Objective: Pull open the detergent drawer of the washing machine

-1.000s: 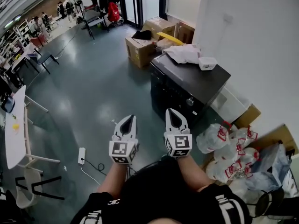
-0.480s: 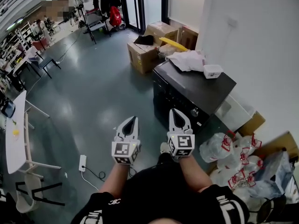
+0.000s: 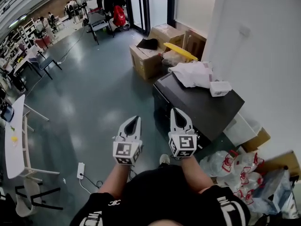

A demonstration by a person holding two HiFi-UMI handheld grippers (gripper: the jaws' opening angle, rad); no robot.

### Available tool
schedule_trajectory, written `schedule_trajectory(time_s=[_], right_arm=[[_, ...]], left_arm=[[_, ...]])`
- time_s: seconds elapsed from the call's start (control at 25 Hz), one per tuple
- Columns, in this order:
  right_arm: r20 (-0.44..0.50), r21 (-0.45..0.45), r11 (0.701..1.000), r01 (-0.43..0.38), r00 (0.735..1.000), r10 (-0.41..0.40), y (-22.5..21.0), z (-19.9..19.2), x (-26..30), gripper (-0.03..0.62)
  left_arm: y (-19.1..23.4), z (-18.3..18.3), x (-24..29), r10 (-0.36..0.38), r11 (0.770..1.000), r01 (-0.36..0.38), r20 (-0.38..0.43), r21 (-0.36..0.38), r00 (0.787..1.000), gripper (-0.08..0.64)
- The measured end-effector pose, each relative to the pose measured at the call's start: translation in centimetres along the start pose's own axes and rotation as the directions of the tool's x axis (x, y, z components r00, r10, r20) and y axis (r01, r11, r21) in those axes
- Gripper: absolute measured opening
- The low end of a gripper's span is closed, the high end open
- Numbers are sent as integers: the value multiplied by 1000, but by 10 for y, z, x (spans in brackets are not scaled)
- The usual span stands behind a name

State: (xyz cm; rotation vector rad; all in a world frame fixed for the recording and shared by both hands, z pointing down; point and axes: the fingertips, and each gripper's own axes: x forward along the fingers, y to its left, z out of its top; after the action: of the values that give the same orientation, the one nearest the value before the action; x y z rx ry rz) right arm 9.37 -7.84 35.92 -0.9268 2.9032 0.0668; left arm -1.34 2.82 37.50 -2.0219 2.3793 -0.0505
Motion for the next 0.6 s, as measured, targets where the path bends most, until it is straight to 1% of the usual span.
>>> schedule_trajectory(time_s=[0.16,0.32,0.48,0.6], right_arm=[[12,15,1000,-17,1000,17,-32,2,46,3],[15,40,999,-23,1000,22,-54,-2,86,3],[7,43,999,-30,1000,30,-71,-6,117,3],[8,30,999,-33,999,33,-82,-8,138,3]], left_arm=[[5,10,54,5,1000,-5,4,14,1000,0],[12,13,93,2,999,-2,-6,40,1000,0],[24,12,130,11,1000,-10,-25,25,1000,1],[35,9,157,12,1000,-11,-28,28,1000,1]])
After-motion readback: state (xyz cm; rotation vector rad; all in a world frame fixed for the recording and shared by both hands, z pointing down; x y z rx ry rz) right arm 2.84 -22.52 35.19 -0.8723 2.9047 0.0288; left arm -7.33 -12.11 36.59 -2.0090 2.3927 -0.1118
